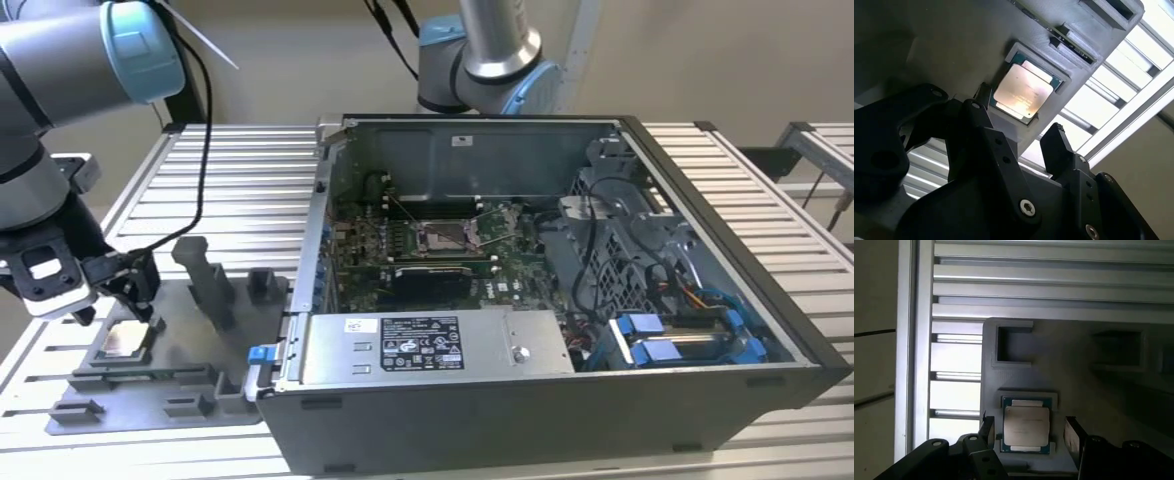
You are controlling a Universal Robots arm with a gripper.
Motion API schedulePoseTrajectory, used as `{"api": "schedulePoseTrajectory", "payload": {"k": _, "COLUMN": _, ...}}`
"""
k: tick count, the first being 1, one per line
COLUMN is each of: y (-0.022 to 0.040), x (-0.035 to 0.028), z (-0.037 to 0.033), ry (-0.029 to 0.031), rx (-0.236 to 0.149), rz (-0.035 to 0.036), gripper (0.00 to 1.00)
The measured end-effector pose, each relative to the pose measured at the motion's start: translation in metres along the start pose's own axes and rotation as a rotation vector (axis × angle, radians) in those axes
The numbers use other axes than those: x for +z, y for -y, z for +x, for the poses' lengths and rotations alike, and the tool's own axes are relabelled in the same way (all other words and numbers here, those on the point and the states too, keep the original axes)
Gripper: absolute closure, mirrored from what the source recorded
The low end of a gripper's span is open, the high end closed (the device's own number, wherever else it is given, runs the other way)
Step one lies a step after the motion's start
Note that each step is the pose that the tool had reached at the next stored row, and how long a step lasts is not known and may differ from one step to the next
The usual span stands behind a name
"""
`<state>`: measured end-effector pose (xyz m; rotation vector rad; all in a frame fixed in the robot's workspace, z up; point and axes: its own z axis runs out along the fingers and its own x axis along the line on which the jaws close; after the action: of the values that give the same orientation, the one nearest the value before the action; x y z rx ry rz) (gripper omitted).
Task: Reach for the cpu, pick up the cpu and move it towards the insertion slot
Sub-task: 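Pick up the cpu and move it towards the insertion slot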
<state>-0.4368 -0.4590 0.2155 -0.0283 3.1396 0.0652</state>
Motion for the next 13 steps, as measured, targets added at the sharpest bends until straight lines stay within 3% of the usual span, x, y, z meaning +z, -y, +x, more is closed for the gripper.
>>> {"api": "schedulePoseTrajectory", "payload": {"k": 13, "y": 0.0012, "x": 0.0089, "z": 0.0, "ry": 0.0001, "rx": 0.0, "rz": 0.0, "gripper": 0.0}}
